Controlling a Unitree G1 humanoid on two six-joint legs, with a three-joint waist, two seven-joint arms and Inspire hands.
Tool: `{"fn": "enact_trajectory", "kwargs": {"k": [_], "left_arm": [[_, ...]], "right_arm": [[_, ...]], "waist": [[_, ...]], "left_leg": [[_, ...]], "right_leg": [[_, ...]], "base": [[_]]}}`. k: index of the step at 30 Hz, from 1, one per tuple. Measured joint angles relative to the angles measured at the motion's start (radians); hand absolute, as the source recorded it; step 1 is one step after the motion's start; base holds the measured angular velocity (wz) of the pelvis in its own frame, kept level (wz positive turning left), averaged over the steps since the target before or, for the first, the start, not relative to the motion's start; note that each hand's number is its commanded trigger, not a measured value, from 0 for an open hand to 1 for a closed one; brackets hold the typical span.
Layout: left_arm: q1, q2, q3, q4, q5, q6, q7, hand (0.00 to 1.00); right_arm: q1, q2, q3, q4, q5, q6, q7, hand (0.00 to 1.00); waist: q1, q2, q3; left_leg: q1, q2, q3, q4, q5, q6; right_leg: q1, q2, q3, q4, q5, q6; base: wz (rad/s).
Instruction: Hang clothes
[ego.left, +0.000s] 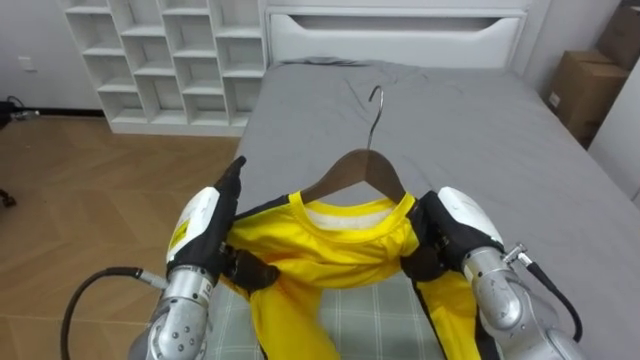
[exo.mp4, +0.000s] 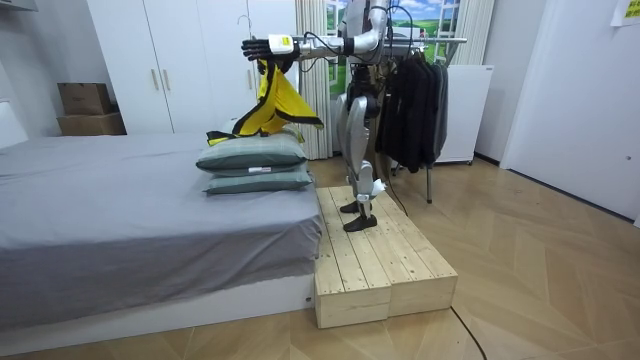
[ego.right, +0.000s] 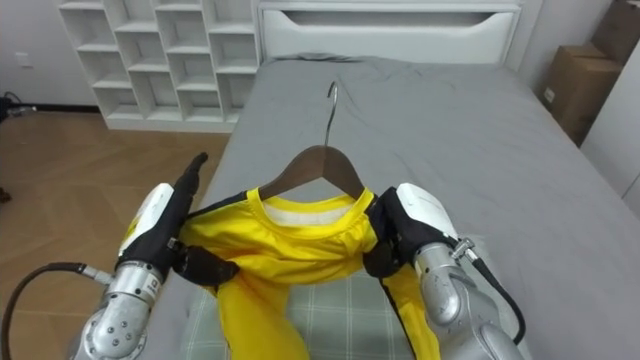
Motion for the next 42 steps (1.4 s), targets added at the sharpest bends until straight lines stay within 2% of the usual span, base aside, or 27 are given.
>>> {"fn": "enact_trajectory", "kwargs": {"k": [15, 19, 21, 23, 25, 29, 33, 36, 39, 42], "left_arm": [[0.0, 0.009, 0.007, 0.0, 0.0, 0.0, -0.043, 0.0], [0.001, 0.008, 0.036, 0.0, -0.009, -0.002, -0.093, 0.0], [0.013, 0.017, 0.045, 0.0, -0.06, -0.002, -0.113, 0.0], [0.06, 0.044, 0.046, -0.002, -0.128, -0.017, -0.147, 0.0], [0.11, 0.063, 0.048, -0.003, -0.18, -0.02, -0.165, 0.0], [0.157, 0.07, 0.087, 0.001, -0.198, -0.02, -0.218, 0.0], [0.168, 0.076, 0.139, 0.025, -0.198, -0.022, -0.258, 0.0], [0.215, 0.093, 0.169, 0.076, -0.22, -0.039, -0.263, 0.0], [0.259, 0.102, 0.2, 0.175, -0.223, -0.031, -0.283, 0.0], [0.281, 0.104, 0.2, 0.199, -0.226, -0.023, -0.301, 0.0]], "right_arm": [[0.0, -0.006, 0.0, 0.0, -0.001, 0.0, 0.019, 1.0], [0.027, -0.012, -0.007, -0.04, -0.025, -0.002, 0.019, 1.0], [0.051, -0.021, -0.009, -0.06, -0.025, -0.01, 0.019, 1.0], [0.087, -0.044, -0.012, -0.088, -0.023, -0.013, 0.022, 1.0], [0.106, -0.051, -0.024, -0.091, -0.021, -0.014, 0.022, 1.0], [0.119, -0.058, -0.07, -0.099, -0.02, -0.014, 0.024, 1.0], [0.129, -0.068, -0.126, -0.109, 0.018, -0.014, 0.023, 1.0], [0.137, -0.092, -0.141, -0.108, 0.088, -0.013, 0.016, 1.0], [0.148, -0.096, -0.176, -0.108, 0.165, -0.012, 0.007, 1.0], [0.148, -0.096, -0.184, -0.106, 0.173, -0.012, 0.006, 1.0]], "waist": [[0.01, 0.006, -0.0034], [0.011, 0.009, -0.0036], [0.01, 0.012, -0.0053], [0.011, 0.022, -0.007], [0.01, 0.025, -0.0087], [0.015, 0.025, -0.0086], [0.035, 0.024, -0.0085], [0.041, 0.024, -0.008], [0.041, 0.019, -0.0049], [0.041, 0.019, -0.0047]], "left_leg": [[0.001, -0.001, 0.0, 0.003, 0.0, 0.0], [0.002, 0.0, -0.002, 0.002, 0.0, 0.0], [0.002, 0.0, -0.002, 0.002, 0.0, 0.0], [0.002, -0.001, -0.002, -0.001, 0.0, 0.0], [0.001, -0.001, -0.003, -0.002, 0.0, 0.0], [-0.012, 0.0, -0.003, 0.001, 0.0, -0.001], [-0.012, 0.0, 0.0, 0.001, 0.0, -0.001], [0.0, -0.001, 0.001, -0.001, 0.0, 0.0], [-0.001, -0.001, -0.003, 0.0, 0.0, 0.0], [-0.006, -0.002, -0.009, 0.003, 0.0, 0.0]], "right_leg": [[0.001, -0.002, 0.011, 0.0, 0.0, 0.0], [0.002, -0.002, -0.001, 0.001, -0.001, 0.001], [0.003, -0.004, -0.014, 0.001, -0.001, 0.001], [0.002, -0.005, -0.014, 0.001, -0.001, 0.002], [0.001, -0.004, -0.015, 0.001, -0.002, 0.003], [-0.011, -0.004, -0.016, 0.002, -0.003, 0.003], [-0.012, -0.004, -0.015, 0.002, -0.003, 0.003], [-0.002, -0.002, -0.014, 0.002, -0.003, 0.003], [-0.001, -0.002, -0.019, 0.003, -0.003, 0.003], [-0.002, -0.002, -0.025, 0.003, -0.003, 0.003]], "base": [[0.0], [0.01], [0.0], [0.0], [0.0], [0.0], [-0.04], [0.01], [0.03], [0.06]]}}
